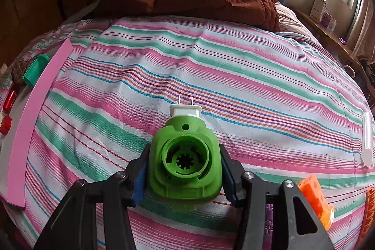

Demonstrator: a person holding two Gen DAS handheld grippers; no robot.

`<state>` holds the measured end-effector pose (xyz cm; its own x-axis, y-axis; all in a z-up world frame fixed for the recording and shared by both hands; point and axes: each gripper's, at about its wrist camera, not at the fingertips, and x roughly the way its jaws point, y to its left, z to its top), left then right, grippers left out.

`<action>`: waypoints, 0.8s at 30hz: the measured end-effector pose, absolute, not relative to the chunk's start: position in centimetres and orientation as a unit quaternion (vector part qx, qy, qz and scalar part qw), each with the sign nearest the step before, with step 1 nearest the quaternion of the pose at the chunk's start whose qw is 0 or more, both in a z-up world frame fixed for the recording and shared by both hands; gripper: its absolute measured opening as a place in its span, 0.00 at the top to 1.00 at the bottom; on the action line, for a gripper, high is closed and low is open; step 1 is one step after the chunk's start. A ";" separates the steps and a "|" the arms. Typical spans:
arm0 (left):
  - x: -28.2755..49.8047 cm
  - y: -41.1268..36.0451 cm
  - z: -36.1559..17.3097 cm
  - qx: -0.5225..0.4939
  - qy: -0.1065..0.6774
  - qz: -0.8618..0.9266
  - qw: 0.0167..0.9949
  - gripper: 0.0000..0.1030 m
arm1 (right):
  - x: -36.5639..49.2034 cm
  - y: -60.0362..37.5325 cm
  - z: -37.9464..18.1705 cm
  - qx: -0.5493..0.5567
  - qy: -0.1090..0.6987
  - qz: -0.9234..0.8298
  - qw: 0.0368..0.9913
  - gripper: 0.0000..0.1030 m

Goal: Organize rigid objects
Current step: 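Withdraw the open left tool from the tray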

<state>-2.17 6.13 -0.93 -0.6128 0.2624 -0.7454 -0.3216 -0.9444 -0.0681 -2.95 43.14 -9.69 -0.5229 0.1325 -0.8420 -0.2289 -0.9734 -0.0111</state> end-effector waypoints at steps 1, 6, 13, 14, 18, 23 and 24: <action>-2.1 5.9 -1.0 -0.407 0.034 0.898 0.161 0.34 | -2.9 43.2 -9.7 -0.476 0.054 0.871 0.104 0.49; -1.8 4.8 -1.4 -0.405 0.027 0.902 0.151 0.34 | -3.0 42.9 -9.7 -0.476 0.053 0.871 0.111 0.49; -1.8 3.8 -2.2 -0.414 0.025 0.899 0.139 0.34 | -3.1 42.1 -9.6 -0.479 0.073 0.859 0.166 0.49; -1.7 3.6 -2.2 -0.415 0.024 0.899 0.136 0.34 | -3.1 42.0 -9.6 -0.477 0.079 0.858 0.174 0.49; -1.5 2.6 -2.2 -0.411 0.019 0.903 0.124 0.29 | -2.8 41.4 -9.5 -0.468 0.087 0.859 0.189 0.49; -1.4 1.7 -2.3 -0.411 0.016 0.903 0.124 0.29 | -2.7 40.9 -9.3 -0.468 0.098 0.857 0.192 0.49; -1.3 1.6 -2.3 -0.411 0.014 0.903 0.124 0.29 | -2.7 40.7 -9.2 -0.469 0.104 0.857 0.187 0.49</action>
<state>-1.32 1.57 -2.28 -0.6320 0.2134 -0.7450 -0.2358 -0.9687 -0.0775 -2.72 40.74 -9.16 -0.4907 0.2229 -0.8424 -0.4172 -0.9088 0.0026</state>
